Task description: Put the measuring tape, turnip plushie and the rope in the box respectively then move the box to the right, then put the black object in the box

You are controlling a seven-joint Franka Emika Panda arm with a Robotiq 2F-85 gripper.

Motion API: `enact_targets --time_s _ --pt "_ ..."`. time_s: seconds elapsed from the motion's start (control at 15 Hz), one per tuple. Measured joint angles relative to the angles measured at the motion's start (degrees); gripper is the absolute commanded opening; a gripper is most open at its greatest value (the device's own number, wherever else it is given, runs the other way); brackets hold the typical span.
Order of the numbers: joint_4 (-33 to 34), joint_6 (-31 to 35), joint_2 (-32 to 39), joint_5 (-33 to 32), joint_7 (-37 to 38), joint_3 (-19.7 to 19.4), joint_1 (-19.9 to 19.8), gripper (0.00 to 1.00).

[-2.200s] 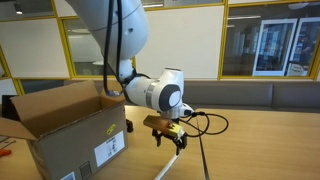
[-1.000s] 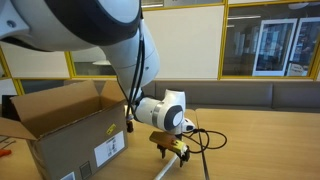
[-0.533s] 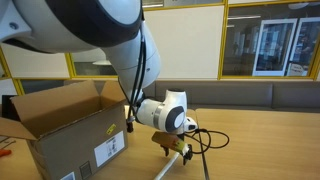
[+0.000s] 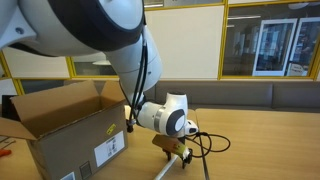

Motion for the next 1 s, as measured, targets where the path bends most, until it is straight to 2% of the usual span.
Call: enact_targets --time_s 0.27,0.33,0.53,0.67,1.0 --pt "0.09 0.06 -0.09 0.00 0.20 -0.05 0.08 0.20" --pt "0.17 0.07 -0.12 0.00 0.30 -0.05 0.19 0.16" --pt "0.35 0.10 -0.15 0.00 0.67 -0.05 0.57 0.10" --pt "0.35 0.19 -0.14 0.00 0.88 -0.17 0.69 0.15" --pt "-0.92 1.05 -0.93 -0.01 2.34 -2.12 1.04 0.14"
